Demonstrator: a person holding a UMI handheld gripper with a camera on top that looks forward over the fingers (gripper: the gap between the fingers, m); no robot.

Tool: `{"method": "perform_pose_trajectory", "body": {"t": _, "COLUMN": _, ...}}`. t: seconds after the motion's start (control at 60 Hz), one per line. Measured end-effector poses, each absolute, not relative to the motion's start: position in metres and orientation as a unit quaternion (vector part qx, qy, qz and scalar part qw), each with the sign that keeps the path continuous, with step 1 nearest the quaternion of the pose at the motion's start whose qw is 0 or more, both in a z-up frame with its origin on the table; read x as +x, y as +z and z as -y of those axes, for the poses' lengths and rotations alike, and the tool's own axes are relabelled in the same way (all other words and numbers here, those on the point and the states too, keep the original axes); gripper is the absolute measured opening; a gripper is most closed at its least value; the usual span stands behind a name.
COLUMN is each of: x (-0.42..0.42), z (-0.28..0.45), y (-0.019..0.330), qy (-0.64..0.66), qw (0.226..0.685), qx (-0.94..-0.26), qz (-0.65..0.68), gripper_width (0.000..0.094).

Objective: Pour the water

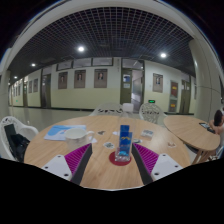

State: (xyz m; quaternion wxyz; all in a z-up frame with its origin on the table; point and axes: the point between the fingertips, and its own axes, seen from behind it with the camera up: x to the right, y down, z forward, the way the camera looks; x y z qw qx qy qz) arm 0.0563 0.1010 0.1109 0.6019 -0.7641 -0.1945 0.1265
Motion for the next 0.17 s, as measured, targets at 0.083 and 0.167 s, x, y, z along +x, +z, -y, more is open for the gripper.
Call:
{"method": "perform_pose_trajectory", "body": {"t": 0.083, "x": 0.046, "z": -0.067, "y": 0.107, "qy": 0.146, "qw": 0.591, "qx": -0.767, "qz": 0.202, "gripper_width": 0.085}}
{"method": "perform_pose_trajectory", "body": {"t": 0.167, "x": 0.036, "z": -0.038, "y": 0.099, "qy": 0.169, "qw": 0.58, "qx": -0.771, "qz": 0.201, "gripper_width": 0.0849}}
